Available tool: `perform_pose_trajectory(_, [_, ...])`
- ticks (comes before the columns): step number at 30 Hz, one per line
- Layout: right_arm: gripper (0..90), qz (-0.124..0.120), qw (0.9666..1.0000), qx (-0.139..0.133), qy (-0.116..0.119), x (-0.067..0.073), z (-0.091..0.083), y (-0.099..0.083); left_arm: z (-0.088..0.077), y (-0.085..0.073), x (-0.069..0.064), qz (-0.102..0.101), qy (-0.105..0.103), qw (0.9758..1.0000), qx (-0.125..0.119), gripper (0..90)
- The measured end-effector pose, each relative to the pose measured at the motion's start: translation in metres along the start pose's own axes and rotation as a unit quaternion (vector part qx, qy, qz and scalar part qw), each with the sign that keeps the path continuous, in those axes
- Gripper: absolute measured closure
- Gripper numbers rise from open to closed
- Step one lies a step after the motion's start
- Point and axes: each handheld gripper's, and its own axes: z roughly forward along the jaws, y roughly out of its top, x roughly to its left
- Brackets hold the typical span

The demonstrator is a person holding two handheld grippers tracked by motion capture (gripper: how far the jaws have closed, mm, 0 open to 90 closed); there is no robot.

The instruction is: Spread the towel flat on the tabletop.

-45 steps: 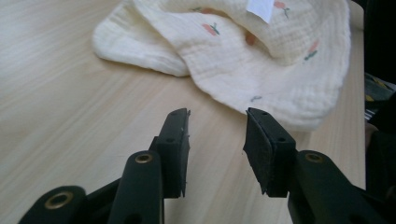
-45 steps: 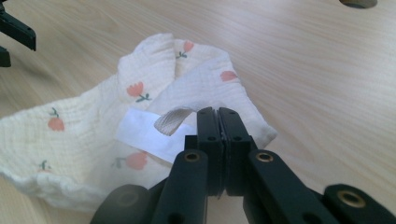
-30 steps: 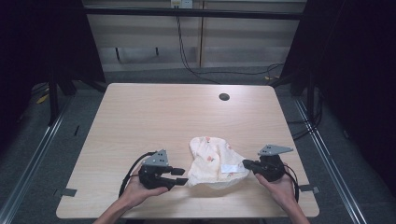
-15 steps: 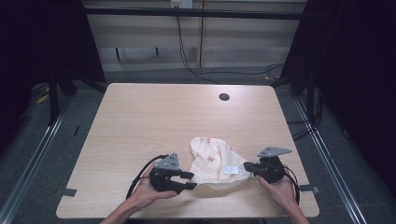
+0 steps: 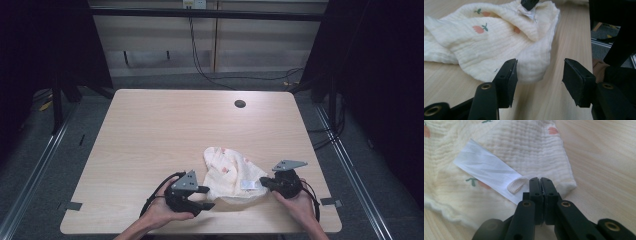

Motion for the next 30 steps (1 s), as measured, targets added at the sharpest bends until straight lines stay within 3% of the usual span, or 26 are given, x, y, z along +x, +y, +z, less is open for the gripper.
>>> perform_pose_trajectory(2, [87.7, -0.002, 1.0, 0.002, -0.002, 0.001, 0.0, 0.0, 0.004, 0.0, 0.002, 0.005, 0.017, 0.9998, 0.01, 43.6])
perform_pose_trajectory(3, [87.7, -0.002, 1.0, 0.002, -0.002, 0.001, 0.0, 0.0, 0.007, -0.001, 0.004, -0.003, 0.012, 0.9999, 0.007, 43.6])
perform_pose_trajectory(8, [87.5, 0.0, 1.0, 0.002, -0.001, -0.001, 0.002, 0.0, 0.022, 0.007, 0.006, -0.003, 0.025, 0.9997, 0.004, 46.7])
perform_pose_trajectory(11, [87.2, -0.002, 1.0, 0.003, 0.001, 0.0, 0.001, 0.0, 0.032, 0.008, 0.009, 0.0, 0.032, 0.9993, 0.017, 47.4])
perform_pose_trajectory(13, [86.8, 0.0, 1.0, 0.003, 0.005, -0.001, 0.001, 0.0, 0.042, 0.006, 0.014, -0.008, 0.025, 0.999, 0.036, 44.3])
perform_pose_trajectory(14, [86.8, -0.001, 1.0, 0.002, 0.006, -0.001, 0.002, 0.0, 0.045, 0.006, 0.013, -0.018, 0.024, 0.9991, 0.029, 44.2])
perform_pose_trajectory(16, [86.8, 0.001, 1.0, 0.003, 0.006, -0.001, 0.002, 0.0, 0.048, 0.008, 0.015, -0.016, 0.029, 0.999, 0.029, 45.2])
perform_pose_trajectory(19, [86.8, -0.005, 1.0, 0.001, 0.008, -0.001, 0.003, 0.0, 0.054, 0.009, 0.019, -0.031, 0.041, 0.9986, 0.012, 50.9])
perform_pose_trajectory(24, [86.5, -0.003, 0.9999, 0.004, 0.01, -0.001, 0.002, 0.0, 0.054, 0.01, 0.023, -0.032, 0.05, 0.9982, 0.006, 66.9])
perform_pose_trajectory(26, [85.4, -0.002, 0.9999, 0.006, 0.01, -0.001, 0.002, 0.0, 0.051, 0.01, 0.025, -0.037, 0.038, 0.9986, -0.004, 77.4])
perform_pose_trajectory(30, [85.9, 0.0, 0.9999, 0.005, 0.011, -0.002, 0.002, 0.002, 0.044, 0.013, 0.028, -0.041, 0.028, 0.9987, -0.01, 83.6])
